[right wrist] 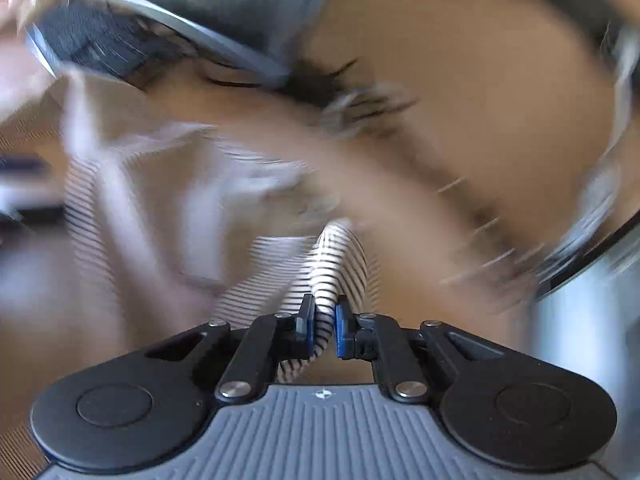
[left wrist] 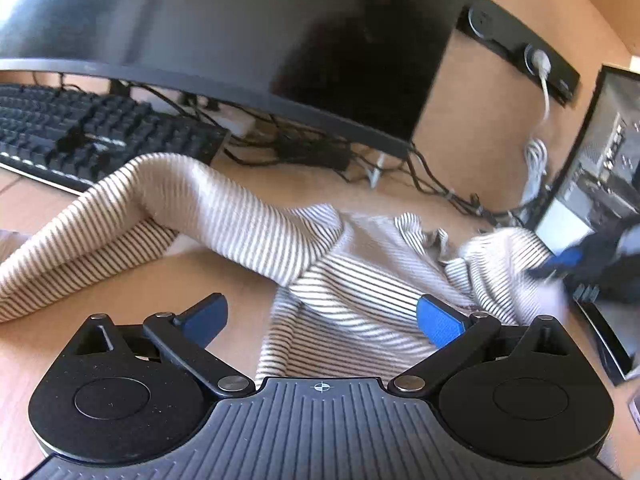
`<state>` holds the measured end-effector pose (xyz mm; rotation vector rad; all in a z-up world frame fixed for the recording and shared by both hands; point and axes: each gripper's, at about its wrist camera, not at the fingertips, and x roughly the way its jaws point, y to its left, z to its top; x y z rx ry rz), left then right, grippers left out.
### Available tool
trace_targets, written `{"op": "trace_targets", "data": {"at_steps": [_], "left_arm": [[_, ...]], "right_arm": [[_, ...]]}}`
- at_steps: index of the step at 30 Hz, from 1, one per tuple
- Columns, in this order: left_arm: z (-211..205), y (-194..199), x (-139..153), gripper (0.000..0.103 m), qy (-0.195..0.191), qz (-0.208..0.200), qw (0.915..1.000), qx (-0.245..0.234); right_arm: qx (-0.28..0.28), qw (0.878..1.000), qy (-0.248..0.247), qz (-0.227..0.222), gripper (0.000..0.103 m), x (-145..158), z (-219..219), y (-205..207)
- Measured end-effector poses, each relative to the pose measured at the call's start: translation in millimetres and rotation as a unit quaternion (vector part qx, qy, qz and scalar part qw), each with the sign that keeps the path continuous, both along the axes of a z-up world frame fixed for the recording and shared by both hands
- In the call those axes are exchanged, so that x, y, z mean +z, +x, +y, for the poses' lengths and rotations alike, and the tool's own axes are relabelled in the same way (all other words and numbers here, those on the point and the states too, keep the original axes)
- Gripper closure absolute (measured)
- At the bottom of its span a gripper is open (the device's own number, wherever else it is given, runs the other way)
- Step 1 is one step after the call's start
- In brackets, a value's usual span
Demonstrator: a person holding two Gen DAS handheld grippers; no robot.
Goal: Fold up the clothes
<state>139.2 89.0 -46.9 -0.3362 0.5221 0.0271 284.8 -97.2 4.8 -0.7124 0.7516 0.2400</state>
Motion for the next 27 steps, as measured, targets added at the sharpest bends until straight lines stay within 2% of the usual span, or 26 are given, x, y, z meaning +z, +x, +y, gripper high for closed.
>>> {"op": "trace_targets", "data": {"at_steps": [1, 4, 5, 7, 9, 11, 13, 16, 17, 18, 19, 21, 22, 24, 25, 27], "left_arm": [[-1, 0, 0, 0.0, 0.002, -0.001, 1.0, 0.001], [-1, 1, 0, 0.0, 0.005, 0.001, 1.0, 0.004], [-1, 3, 0, 0.0, 0.003, 0.005, 1.0, 0.005], [0, 6, -1, 0.0, -0.001, 0.013, 0.9999, 0.006], [1, 7, -2, 0.0, -0.006, 0.018, 0.9998, 0.007], [2, 8, -3, 0.0, -0.008, 0.02, 0.9997, 0.009], [2, 9, -3, 0.0, -0.01, 0.025, 0.9996, 0.011], [3, 10, -4, 0.0, -0.012, 0.033, 0.9993, 0.015], [4, 11, -5, 0.0, -0.012, 0.036, 0.9992, 0.016], [4, 11, -5, 0.0, -0.013, 0.038, 0.999, 0.017], [4, 12, -5, 0.0, -0.014, 0.041, 0.9989, 0.018], [4, 14, -6, 0.0, -0.015, 0.043, 0.9989, 0.014], [4, 16, -7, 0.0, -0.016, 0.044, 0.9988, 0.011], [2, 21, -7, 0.0, -0.014, 0.045, 0.9989, 0.003], [1, 23, -7, 0.0, -0.012, 0.045, 0.9989, -0.002], [-2, 29, -6, 0.0, -0.011, 0.049, 0.9987, -0.014]], "right_arm": [[-0.003, 0.999, -0.046, -0.028, 0.099, 4, -10, 10], [-0.046, 0.989, -0.127, -0.062, 0.103, 4, -47, 53], [-0.063, 0.985, -0.147, -0.068, 0.103, 0, -56, 66], [-0.105, 0.981, -0.151, -0.065, 0.103, -5, -76, 83], [-0.139, 0.989, -0.035, -0.04, 0.103, 13, -90, 83], [-0.142, 0.986, 0.08, -0.01, 0.102, 29, -92, 78], [-0.115, 0.978, 0.17, 0.026, 0.094, 35, -80, 70], [-0.074, 0.96, 0.254, 0.09, 0.084, 26, -49, 55], [-0.054, 0.957, 0.264, 0.103, 0.081, 24, -39, 39], [-0.033, 0.955, 0.271, 0.115, 0.071, 22, -28, 21], [-0.004, 0.96, 0.257, 0.113, 0.057, 19, -20, 1], [0.056, 0.972, 0.209, 0.096, 0.047, 10, -10, -40], [0.063, 0.975, 0.191, 0.097, 0.047, 4, -10, -50], [0.033, 0.981, 0.157, 0.11, 0.049, -18, -19, -62], [0.009, 0.983, 0.147, 0.108, 0.04, -27, -28, -61], [-0.048, 0.976, 0.19, 0.092, 0.027, -35, -57, -55]]}}
